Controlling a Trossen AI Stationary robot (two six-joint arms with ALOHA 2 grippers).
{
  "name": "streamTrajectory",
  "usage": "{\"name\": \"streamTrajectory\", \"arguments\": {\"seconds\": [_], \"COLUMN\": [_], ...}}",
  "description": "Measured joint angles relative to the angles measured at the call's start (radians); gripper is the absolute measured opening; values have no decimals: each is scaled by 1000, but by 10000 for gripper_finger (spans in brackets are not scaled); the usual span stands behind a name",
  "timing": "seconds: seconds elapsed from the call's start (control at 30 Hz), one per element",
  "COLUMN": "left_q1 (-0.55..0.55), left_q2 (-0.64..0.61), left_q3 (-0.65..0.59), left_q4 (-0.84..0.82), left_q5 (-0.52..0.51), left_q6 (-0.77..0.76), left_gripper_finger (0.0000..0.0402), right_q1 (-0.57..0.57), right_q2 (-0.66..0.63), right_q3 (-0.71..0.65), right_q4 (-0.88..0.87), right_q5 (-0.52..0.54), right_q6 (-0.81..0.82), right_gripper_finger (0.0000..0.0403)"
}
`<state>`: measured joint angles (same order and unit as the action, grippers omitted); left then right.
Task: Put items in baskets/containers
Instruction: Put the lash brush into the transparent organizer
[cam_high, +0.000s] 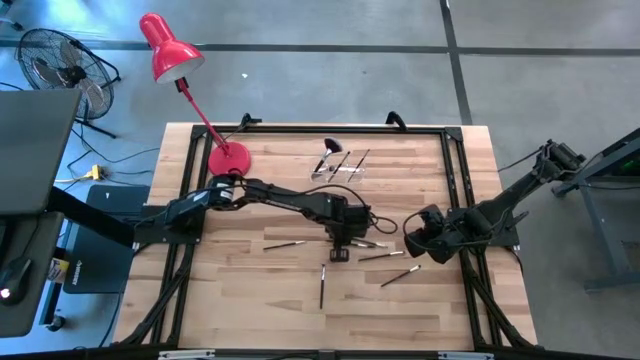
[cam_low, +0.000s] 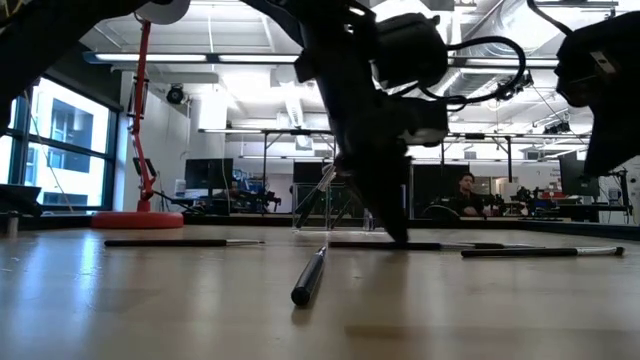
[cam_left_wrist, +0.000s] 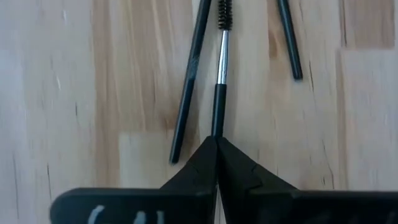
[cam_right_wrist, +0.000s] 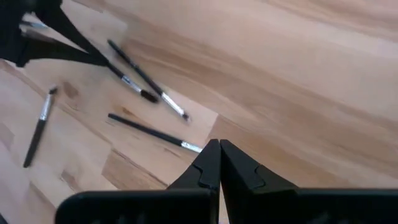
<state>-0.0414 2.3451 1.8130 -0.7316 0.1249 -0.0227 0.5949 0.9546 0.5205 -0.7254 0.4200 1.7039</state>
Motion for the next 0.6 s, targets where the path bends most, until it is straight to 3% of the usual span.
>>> {"name": "streamTrajectory", "arguments": {"seconds": [0.27, 0.6], "left_q1": [-8, -28], "left_q2": [-2, -17], "left_q3": [0, -20], "left_q4": [-60, -73], "left_q5": [-5, -26], "left_q6": [-7, -9], "left_gripper_finger": [1, 0], "right_q1": [-15, -52], "right_q2": [65, 250], "right_q3": [0, 0], "right_q4": [182, 399], "right_q5": [86, -24], "right_q6": [-148, -224], "right_gripper_finger": [0, 0]}}
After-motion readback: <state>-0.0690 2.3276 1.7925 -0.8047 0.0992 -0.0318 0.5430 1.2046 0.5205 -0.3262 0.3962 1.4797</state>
